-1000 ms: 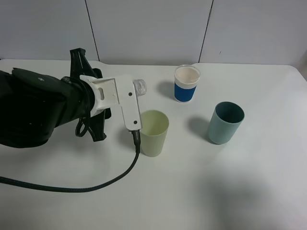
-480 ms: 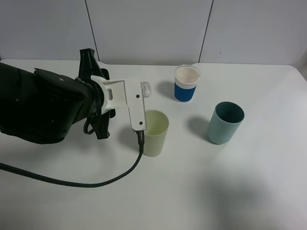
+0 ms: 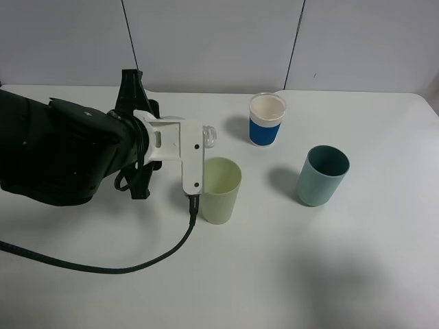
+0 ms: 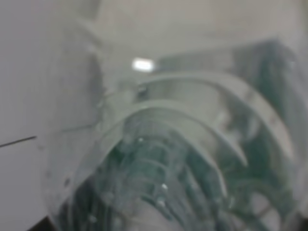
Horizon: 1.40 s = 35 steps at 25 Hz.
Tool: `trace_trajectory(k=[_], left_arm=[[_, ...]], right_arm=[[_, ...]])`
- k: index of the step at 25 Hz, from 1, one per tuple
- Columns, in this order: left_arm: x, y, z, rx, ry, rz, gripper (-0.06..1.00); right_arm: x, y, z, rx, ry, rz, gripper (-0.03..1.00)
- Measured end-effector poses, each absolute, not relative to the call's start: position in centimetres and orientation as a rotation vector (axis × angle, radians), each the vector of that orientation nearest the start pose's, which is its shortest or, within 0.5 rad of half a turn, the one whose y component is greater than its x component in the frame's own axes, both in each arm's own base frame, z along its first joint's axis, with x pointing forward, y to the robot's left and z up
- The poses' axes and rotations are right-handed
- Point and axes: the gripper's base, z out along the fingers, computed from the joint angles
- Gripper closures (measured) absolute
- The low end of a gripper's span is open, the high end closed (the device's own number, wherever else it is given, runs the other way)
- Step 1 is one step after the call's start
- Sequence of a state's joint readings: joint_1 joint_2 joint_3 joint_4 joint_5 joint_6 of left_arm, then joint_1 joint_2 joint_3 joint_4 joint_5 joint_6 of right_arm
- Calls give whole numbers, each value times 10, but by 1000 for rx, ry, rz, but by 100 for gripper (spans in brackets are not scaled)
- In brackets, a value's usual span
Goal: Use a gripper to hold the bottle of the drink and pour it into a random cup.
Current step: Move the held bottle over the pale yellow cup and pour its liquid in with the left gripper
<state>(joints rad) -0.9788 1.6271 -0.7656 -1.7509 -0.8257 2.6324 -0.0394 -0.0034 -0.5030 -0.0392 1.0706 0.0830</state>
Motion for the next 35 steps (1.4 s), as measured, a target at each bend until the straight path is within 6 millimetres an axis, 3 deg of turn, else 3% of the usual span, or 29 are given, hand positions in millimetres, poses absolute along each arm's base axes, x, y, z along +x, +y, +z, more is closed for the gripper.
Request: trace_trajectory(k=[10,35], left_arm=[[219,-206,203,1595,1674,958,47],[222,-198,204,1553,1701,1115,47]], right_arm=[[-6,-3,277,127,2043,-20,22],[-6,-3,277,127,2043,-20,22]])
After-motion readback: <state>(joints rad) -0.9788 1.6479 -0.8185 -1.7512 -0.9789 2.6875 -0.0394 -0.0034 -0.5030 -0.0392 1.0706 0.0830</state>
